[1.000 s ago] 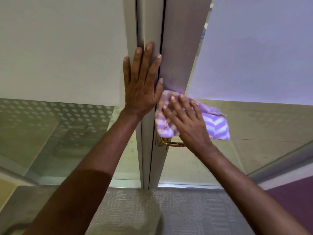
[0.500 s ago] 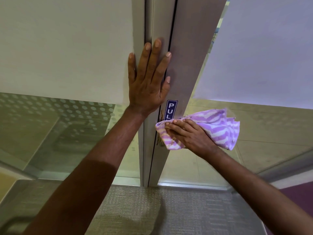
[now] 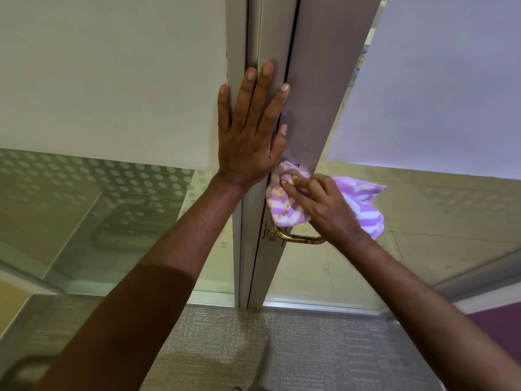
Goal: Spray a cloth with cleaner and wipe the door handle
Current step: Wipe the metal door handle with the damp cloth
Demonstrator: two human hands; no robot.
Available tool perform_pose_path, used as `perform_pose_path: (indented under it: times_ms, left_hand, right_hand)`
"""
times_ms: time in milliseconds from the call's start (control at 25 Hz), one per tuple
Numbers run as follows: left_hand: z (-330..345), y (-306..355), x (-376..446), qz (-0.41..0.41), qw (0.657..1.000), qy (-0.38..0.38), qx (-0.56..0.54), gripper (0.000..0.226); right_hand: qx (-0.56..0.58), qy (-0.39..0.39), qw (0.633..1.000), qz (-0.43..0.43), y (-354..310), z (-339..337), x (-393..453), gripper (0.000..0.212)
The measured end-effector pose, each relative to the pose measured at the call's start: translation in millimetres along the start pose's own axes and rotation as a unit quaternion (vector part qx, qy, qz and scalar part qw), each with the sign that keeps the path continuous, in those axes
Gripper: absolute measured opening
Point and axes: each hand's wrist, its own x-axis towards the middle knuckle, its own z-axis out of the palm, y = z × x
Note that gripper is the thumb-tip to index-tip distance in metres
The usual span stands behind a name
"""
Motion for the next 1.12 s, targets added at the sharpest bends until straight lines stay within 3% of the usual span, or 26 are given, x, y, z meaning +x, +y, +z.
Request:
perform_pose_path:
  times_ms: [120,200,280,400,480,560,800,880,1000,1120]
  left_hand:
    - [-1.3,1.0,0.0,-0.003,1.000,0.001,0.001,0.056]
    - [-1.7,2.0,0.2,-0.003,1.000,-0.001,0.000,0.055]
    - [-2.2,2.0,0.1,-0.002,1.000,-0.003,0.003,0.055]
    - [-1.6,1.3,-0.5,0.000,1.000,0.000,0.003,0.055]
    - [-1.1,1.7,-0.9,0.001,1.000,0.001,0.002,0.055]
    - [-1.0,1.5,-0.3,0.000,1.000,0.001,0.002,0.055]
    - [-1.8,2.5,-0.6,-0.004,1.000,-0.002,0.001,0.055]
    - [-2.8,1.9,-0.5,-0.003,1.000,-0.001,0.001,0.055]
    - [-1.7,1.9,-0.9,0.000,1.000,0.001,0.007,0.055]
    - [-0.8,1.2,-1.4,0.004,1.000,0.001,0.010,0.055]
  right_hand:
    - [0.008,-0.152,0.985,-0.081,-8.0,7.9,-17.5,0.074]
    - [0.028,-0.197,0.975,-0.096,-6.4,8.3,-21.4,0.071]
    - [0.067,-0.142,0.985,-0.066,-1.5,1.7,-16.2,0.066]
    - [0.081,0.028,0.996,0.028,8.4,-9.6,0.1,0.054]
    - [0.074,0.085,0.991,0.072,8.0,-8.3,5.5,0.049]
    - [0.072,0.069,0.992,0.081,0.2,-1.6,0.6,0.051]
    - [0.116,-0.123,0.985,0.024,-14.9,10.1,-31.5,0.084]
    - [0.133,-0.096,0.986,0.040,-10.8,3.5,-24.9,0.077]
    - [0.129,0.036,0.988,0.079,3.5,-6.8,-5.9,0.053]
    - [0.097,0.087,0.983,0.131,-3.8,-2.6,4.0,0.051]
